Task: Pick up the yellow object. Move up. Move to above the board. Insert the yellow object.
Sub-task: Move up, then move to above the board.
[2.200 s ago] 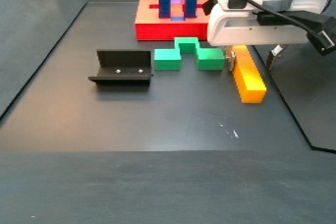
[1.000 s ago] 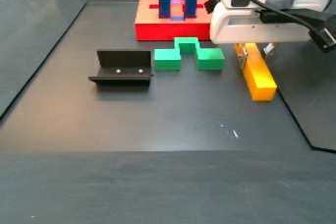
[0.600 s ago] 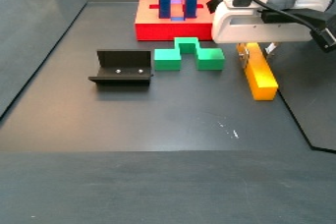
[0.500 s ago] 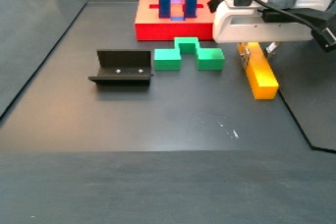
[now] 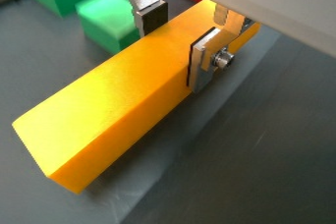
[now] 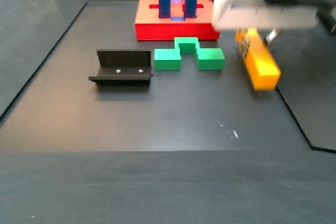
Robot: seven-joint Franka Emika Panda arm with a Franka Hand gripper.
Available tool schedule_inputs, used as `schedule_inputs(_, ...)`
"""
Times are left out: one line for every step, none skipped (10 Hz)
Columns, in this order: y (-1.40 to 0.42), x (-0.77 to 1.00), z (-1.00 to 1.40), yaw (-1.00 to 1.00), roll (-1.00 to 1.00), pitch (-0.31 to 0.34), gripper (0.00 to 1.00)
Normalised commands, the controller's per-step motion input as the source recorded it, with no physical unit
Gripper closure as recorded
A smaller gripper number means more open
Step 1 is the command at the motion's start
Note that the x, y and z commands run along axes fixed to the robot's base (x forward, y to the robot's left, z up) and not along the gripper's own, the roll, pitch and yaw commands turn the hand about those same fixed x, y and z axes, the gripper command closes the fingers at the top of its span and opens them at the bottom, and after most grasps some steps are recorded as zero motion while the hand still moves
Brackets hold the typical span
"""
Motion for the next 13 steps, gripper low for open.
schedule_inputs(-0.02, -0.10, 0.36, -0.03, 0.00, 0.057, 1.00)
schedule_inputs(0.00, 0.00, 1.40, 0.00, 0.00, 0.000, 1.00)
schedule_inputs(0.00, -0.02, 1.40, 0.01, 0.00, 0.020, 1.00)
schedule_inputs(0.00, -0.05, 1.40, 0.01, -0.01, 0.028, 1.00)
schedule_inputs(0.00, -0.05, 1.40, 0.00, -0.01, 0.002, 1.00)
schedule_inputs(0.00, -0.01, 1.40, 0.00, -0.01, 0.029, 1.00)
schedule_inputs(0.00, 0.01, 1.40, 0.00, -0.01, 0.070, 1.00)
schedule_inputs(-0.01, -0.02, 1.40, -0.01, -0.02, 0.090, 1.00)
schedule_inputs(-0.01, -0.04, 0.87, 0.00, -0.01, 0.065, 1.00)
schedule_inputs(0.00, -0.02, 0.37, 0.00, -0.01, 0.041, 1.00)
schedule_inputs(0.00, -0.01, 0.21, 0.00, -0.01, 0.047, 1.00)
schedule_inputs(0.00, -0.02, 0.17, 0.00, -0.01, 0.059, 1.00)
schedule_inputs(-1.40, 0.99, 0.25, 0.08, 0.04, 0.042, 1.00)
